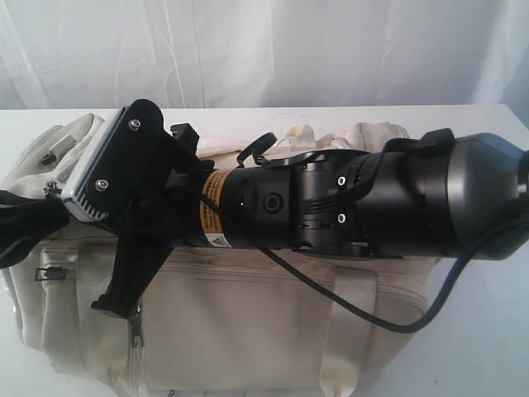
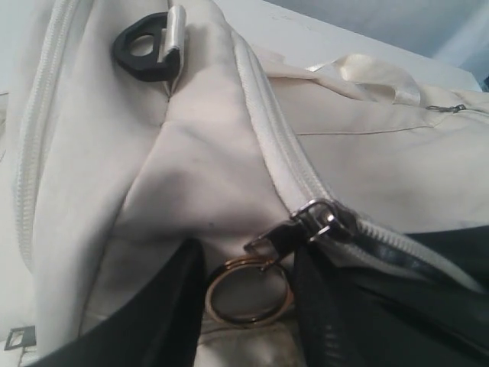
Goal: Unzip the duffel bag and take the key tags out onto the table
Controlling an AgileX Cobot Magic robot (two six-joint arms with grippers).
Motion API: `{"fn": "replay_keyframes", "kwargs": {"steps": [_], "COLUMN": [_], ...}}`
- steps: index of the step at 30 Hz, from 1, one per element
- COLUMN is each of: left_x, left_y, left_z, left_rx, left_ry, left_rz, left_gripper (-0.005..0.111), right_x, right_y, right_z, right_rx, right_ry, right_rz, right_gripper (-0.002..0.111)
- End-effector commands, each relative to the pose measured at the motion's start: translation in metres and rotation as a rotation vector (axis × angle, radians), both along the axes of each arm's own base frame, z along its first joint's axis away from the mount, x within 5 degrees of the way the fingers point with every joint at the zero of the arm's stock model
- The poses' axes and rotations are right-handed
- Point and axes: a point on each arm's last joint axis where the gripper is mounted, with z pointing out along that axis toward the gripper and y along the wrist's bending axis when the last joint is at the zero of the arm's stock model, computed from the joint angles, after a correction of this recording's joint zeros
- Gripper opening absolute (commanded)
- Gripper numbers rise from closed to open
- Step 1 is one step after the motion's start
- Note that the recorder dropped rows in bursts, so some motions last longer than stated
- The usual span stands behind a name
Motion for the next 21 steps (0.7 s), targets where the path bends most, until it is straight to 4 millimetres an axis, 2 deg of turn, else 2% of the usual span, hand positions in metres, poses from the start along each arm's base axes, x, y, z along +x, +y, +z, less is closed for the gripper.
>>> {"fn": "replay_keyframes", "kwargs": {"steps": [1, 8, 12, 21], "left_x": [0.000, 0.000, -0.001, -0.015], "left_y": [0.000, -0.002, -0.001, 0.015], "left_z": [-0.002, 0.000, 0.008, 0.027], "left_rx": [0.015, 0.005, 0.010, -0.032], "left_ry": [-0.012, -0.036, -0.074, -0.162], "left_rz": [-0.010, -0.032, -0.037, 0.000], "left_gripper": [0.000, 0.000, 0.000, 0.000], "right_x": [-0.002, -0.002, -0.001, 0.002], "right_y": [-0.002, -0.002, -0.003, -0.004], "right_z": [0.013, 0.013, 0.012, 0.009], "right_rx": [0.060, 0.059, 0.045, 0.012], "right_ry": [0.008, 0.018, 0.026, 0.026], "right_rz": [0.005, 0.000, -0.020, -0.050], "right_gripper": [0.000, 0.000, 0.000, 0.000]}}
